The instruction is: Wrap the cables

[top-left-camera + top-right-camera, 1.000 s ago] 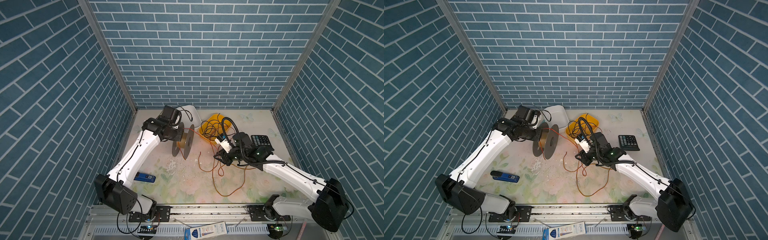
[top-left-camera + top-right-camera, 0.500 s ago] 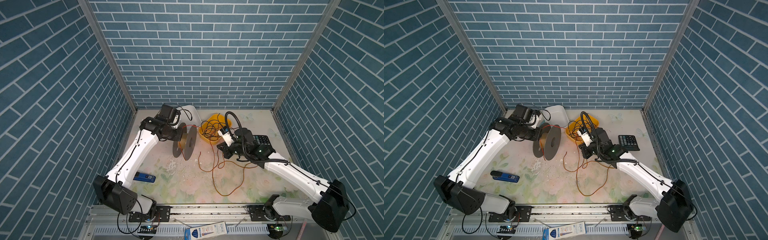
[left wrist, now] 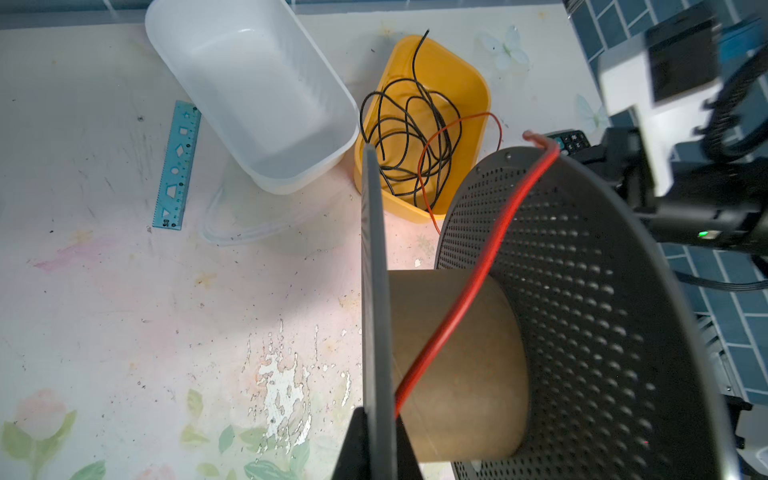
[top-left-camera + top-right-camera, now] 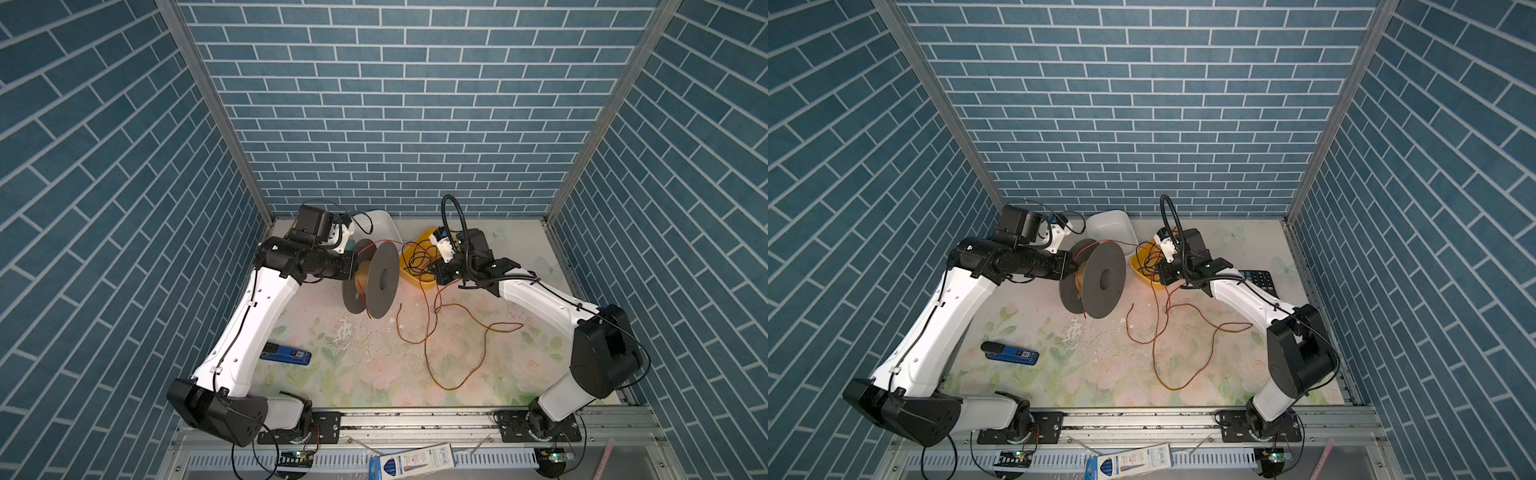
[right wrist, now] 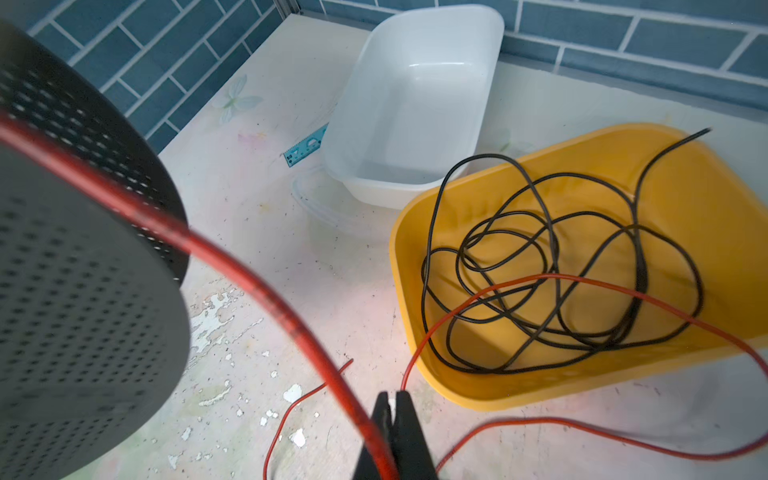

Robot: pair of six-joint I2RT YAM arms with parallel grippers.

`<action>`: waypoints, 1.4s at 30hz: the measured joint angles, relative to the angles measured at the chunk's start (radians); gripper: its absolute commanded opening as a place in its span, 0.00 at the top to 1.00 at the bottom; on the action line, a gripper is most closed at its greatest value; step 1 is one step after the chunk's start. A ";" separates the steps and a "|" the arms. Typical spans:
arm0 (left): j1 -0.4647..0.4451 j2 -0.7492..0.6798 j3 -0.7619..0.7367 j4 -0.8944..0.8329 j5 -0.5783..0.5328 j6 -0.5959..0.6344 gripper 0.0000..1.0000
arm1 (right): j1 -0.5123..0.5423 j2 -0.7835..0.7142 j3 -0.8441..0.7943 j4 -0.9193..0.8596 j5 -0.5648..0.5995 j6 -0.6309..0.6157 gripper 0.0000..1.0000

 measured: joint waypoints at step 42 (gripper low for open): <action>0.090 0.105 0.325 -0.033 0.090 -0.169 1.00 | 0.114 0.008 -0.475 0.730 -0.179 0.256 0.99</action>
